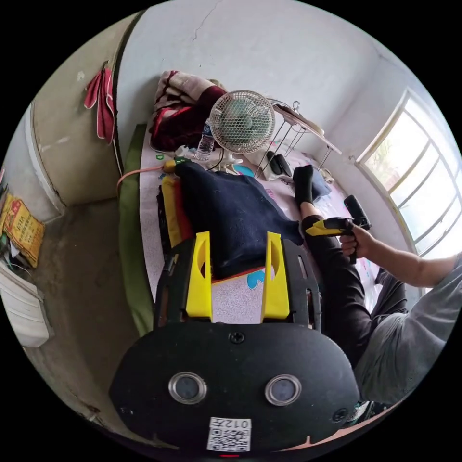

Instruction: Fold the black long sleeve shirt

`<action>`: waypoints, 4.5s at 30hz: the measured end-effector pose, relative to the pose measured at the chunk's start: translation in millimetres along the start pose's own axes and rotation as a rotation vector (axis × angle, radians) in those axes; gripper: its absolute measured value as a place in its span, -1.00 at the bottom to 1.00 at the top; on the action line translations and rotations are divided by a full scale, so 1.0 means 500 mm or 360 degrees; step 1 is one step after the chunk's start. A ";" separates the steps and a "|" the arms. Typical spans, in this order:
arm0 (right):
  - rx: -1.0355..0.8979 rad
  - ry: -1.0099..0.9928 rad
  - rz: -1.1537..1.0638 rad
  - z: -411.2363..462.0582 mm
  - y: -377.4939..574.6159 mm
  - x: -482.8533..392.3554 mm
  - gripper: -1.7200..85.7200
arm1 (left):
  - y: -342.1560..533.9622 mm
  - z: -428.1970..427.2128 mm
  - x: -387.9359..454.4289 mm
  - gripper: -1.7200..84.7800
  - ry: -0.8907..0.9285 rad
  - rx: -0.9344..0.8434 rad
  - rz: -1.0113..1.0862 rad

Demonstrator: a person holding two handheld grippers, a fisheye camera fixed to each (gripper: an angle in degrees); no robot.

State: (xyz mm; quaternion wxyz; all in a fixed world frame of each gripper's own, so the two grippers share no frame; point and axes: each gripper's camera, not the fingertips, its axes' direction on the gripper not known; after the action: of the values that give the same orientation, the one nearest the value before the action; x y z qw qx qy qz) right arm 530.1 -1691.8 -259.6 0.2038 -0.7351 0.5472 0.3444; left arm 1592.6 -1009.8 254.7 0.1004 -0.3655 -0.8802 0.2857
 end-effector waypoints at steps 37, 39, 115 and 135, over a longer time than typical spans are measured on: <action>-0.0165 -0.0002 0.0200 -0.020 0.428 -0.421 -0.94 | -0.044 0.294 0.153 -0.92 -0.0565 -0.0407 0.0265; -0.0126 -0.0040 0.0220 -0.039 0.423 -0.422 -0.94 | -0.041 0.306 0.163 -0.94 -0.0634 -0.0439 0.0338; 0.1225 0.0553 -0.0119 -2.642 -1.769 0.115 -0.98 | -0.229 0.845 0.934 -0.95 0.0811 0.0313 0.0694; 0.2331 0.2086 0.1798 -3.572 -1.501 0.243 -0.91 | 0.409 1.029 1.868 -0.94 0.2056 -0.0893 0.2198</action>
State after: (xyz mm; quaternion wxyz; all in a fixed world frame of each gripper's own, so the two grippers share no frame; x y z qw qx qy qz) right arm 1765.1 -2742.2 807.6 0.0744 -0.1252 0.8719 -0.4675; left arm 848.5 -459.7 -313.3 0.2825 -0.8955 -0.2852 -0.1921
